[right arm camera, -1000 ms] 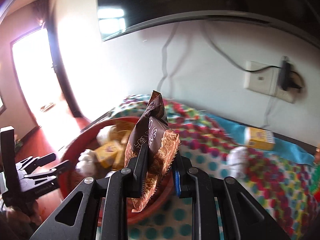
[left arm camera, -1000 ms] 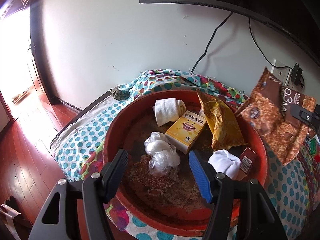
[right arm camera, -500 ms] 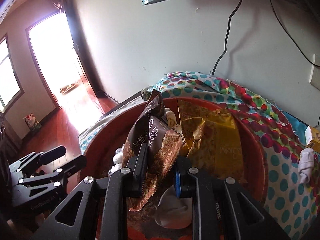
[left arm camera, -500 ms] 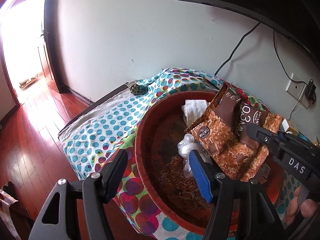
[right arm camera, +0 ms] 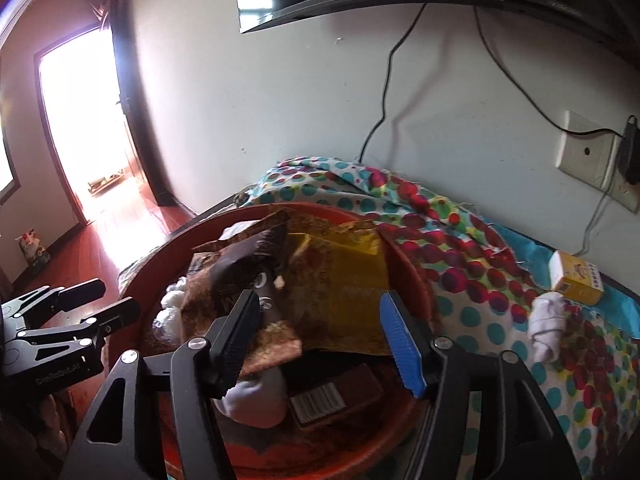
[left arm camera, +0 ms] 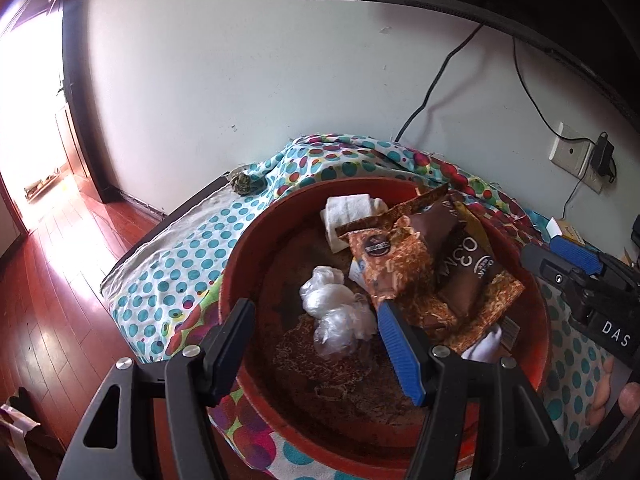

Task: Organize objects
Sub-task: 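Carry the brown chocolate bag into the red tray and open the right tool, then grasp the second white sock on the bedspread with the left tool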

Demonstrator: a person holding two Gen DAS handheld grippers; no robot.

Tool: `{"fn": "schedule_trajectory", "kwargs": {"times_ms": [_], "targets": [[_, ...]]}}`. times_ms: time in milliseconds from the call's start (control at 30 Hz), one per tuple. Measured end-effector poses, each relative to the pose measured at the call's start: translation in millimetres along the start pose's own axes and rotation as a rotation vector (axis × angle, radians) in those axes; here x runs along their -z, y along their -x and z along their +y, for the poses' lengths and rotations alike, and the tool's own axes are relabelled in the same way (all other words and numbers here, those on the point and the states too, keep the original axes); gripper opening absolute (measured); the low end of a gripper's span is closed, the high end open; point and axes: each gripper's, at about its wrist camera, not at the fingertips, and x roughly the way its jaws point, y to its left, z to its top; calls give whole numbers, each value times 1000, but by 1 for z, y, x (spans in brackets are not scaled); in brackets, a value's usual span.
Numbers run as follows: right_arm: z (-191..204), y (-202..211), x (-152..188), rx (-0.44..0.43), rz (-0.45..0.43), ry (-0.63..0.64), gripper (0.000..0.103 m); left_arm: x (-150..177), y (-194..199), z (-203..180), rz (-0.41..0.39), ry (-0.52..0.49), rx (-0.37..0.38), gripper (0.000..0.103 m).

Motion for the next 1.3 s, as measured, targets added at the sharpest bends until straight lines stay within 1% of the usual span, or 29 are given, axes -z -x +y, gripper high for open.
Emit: {"fn": "schedule_trajectory", "kwargs": {"times_ms": [33, 100, 133, 200, 300, 367, 533, 567, 633, 700, 767, 833, 967, 1000, 1067, 1167, 1300], "targets": [[-10, 10, 3, 53, -28, 11, 62, -2, 4, -10, -12, -21, 13, 66], [-31, 25, 9, 142, -69, 26, 72, -6, 9, -28, -29, -58, 41, 65], [-45, 32, 13, 183, -86, 26, 78, -8, 11, -36, -35, -75, 55, 65], [-76, 46, 23, 263, -91, 10, 79, -10, 14, -59, -41, -115, 91, 66], [-123, 59, 45, 363, -57, -36, 79, -10, 17, -101, -42, -184, 153, 66], [-154, 62, 61, 425, -31, -70, 79, -8, 17, -137, -33, -250, 206, 66], [-209, 71, 91, 508, 23, -149, 79, -2, 9, -217, -20, -387, 302, 67], [-218, 73, 97, 524, 24, -166, 79, -2, 4, -233, -2, -401, 340, 67], [-232, 77, 103, 530, 29, -200, 79, -4, -9, -257, 43, -405, 385, 67], [-243, 78, 108, 533, 22, -232, 79, -6, -26, -279, 86, -387, 422, 67], [-248, 80, 108, 522, 11, -259, 79, -9, -43, -295, 116, -364, 411, 67], [-252, 83, 108, 526, -7, -266, 79, -11, -56, -309, 133, -364, 425, 67], [-254, 81, 109, 510, 4, -269, 80, -12, -81, -332, 151, -375, 413, 67], [-252, 80, 109, 509, 5, -263, 84, -12, -87, -336, 153, -375, 403, 67], [-249, 79, 108, 512, 5, -242, 88, -14, -100, -341, 162, -359, 394, 67], [-241, 75, 107, 499, 10, -198, 92, -17, -117, -343, 164, -337, 356, 67], [-236, 69, 106, 491, 34, -164, 93, -16, -136, -350, 183, -346, 339, 67]]}}
